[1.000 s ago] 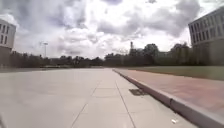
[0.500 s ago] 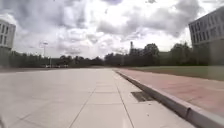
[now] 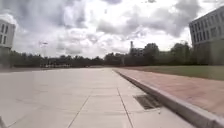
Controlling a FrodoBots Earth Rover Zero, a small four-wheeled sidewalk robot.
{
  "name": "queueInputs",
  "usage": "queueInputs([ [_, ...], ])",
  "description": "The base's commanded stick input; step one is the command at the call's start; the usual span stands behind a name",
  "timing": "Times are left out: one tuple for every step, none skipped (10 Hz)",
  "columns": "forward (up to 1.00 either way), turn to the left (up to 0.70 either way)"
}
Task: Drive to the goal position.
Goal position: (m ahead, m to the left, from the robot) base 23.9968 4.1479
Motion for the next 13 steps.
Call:
queueInputs([
  [0.7, 0.0],
  [0.7, 0.0],
  [0.7, 0.0],
  [0.7, 0.01],
  [0.7, 0.04],
  [0.7, 0.0],
  [0.7, 0.0],
  [0.7, 0.0],
  [0.7, 0.0],
  [0.7, 0.0],
  [0.7, 0.0],
  [0.7, 0.0],
  [0.7, 0.0],
])
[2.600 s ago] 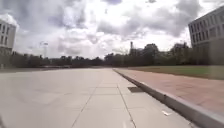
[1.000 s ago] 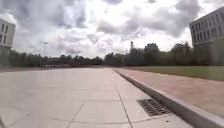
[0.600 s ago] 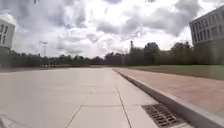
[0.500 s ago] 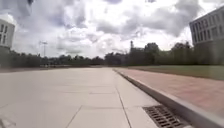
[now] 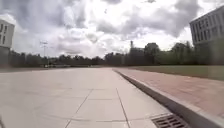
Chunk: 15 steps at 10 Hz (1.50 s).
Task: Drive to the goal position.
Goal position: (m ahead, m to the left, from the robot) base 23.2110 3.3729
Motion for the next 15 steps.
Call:
queueInputs([
  [0.7, 0.0],
  [0.7, 0.0],
  [0.7, 0.0],
  [0.7, 0.0],
  [0.7, 0.0],
  [0.7, 0.0],
  [0.7, 0.0],
  [0.7, 0.0],
  [0.7, 0.0],
  [0.7, 0.0],
  [0.7, 0.0],
  [0.7, 0.0],
  [0.7, 0.0],
  [0.7, 0.0],
  [0.7, 0.0],
])
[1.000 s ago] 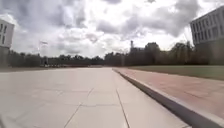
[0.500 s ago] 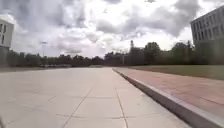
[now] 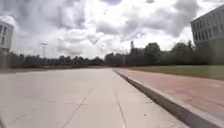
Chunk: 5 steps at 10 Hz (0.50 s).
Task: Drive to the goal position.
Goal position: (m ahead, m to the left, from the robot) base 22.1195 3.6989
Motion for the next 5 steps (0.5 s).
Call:
queueInputs([
  [0.7, 0.0],
  [0.7, 0.0],
  [0.7, 0.0],
  [0.7, 0.09],
  [0.7, 0.1],
])
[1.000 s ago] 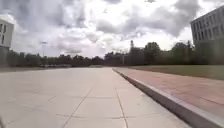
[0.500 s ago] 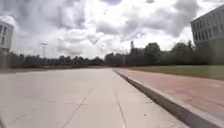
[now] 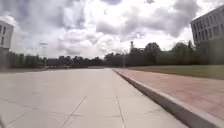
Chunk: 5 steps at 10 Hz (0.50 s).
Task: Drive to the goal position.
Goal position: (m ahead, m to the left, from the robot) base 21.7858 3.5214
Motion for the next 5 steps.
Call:
queueInputs([
  [0.7, 0.18],
  [0.7, 0.34],
  [0.7, 0.18],
  [0.7, 0.0],
  [0.7, 0.02],
])
